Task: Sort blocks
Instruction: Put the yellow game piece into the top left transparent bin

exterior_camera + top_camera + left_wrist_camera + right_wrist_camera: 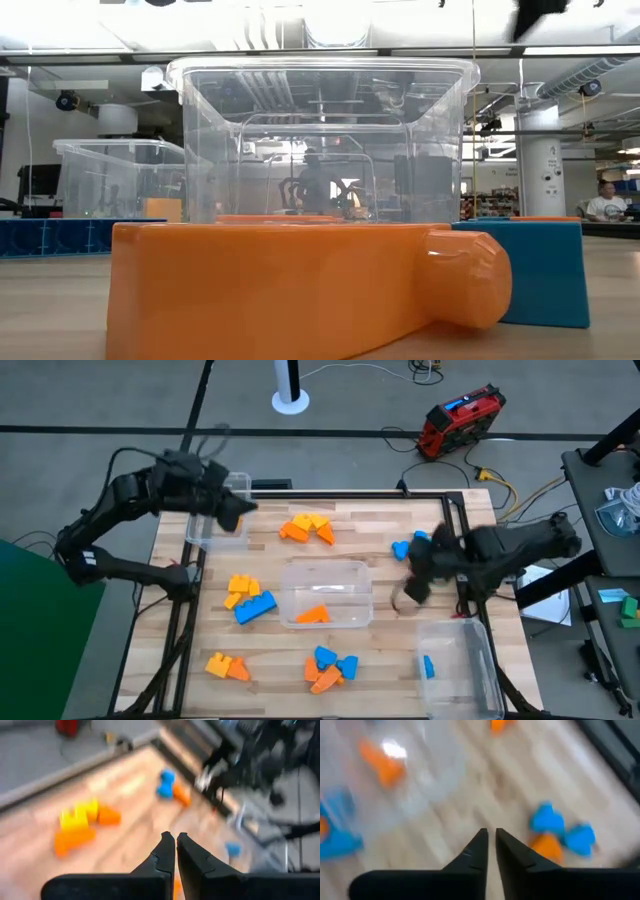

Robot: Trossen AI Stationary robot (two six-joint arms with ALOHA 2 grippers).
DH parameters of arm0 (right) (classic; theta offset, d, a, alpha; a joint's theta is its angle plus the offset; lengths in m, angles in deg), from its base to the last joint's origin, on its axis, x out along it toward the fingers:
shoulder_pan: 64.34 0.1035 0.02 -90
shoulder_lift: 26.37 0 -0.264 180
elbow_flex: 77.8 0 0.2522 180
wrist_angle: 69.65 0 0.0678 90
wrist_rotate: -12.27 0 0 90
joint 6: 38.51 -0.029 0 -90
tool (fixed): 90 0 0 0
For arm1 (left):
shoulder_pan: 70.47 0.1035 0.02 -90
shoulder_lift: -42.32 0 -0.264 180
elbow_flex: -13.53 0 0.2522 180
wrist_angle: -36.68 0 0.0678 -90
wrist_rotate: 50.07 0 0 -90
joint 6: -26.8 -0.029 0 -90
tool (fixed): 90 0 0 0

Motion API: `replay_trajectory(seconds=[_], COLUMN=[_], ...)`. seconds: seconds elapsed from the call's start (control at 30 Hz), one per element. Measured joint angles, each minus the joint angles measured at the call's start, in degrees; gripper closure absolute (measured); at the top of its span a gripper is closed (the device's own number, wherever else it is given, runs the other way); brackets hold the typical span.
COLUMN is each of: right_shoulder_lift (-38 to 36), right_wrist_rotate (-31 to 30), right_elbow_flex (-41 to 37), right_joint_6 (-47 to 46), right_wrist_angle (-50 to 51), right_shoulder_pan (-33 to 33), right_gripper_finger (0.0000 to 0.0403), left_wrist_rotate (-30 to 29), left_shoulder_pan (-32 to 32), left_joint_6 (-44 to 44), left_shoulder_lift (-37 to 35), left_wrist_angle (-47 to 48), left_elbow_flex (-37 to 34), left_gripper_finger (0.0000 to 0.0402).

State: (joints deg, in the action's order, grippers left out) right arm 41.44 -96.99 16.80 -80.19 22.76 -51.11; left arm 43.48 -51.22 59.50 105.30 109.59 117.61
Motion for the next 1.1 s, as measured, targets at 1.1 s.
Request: replay_trajectory(seconds=[1.1], right_shoulder_lift=[1.7], right_wrist_rotate=[0.3], right_elbow_flex=[0.0], right_joint_6=[23.3], right_wrist_angle=[-32.3], right_shoulder_pan=[-21.4], right_gripper_finger=[0.0390], left_wrist_rotate=[0.5], left_shoulder_pan=[-26.9], left_joint_6=[35.8], left_shoulder_lift=[1.4], left_wrist_angle=[11.4], left_elbow_flex=[-38.6], left_gripper_finger=[0.0359])
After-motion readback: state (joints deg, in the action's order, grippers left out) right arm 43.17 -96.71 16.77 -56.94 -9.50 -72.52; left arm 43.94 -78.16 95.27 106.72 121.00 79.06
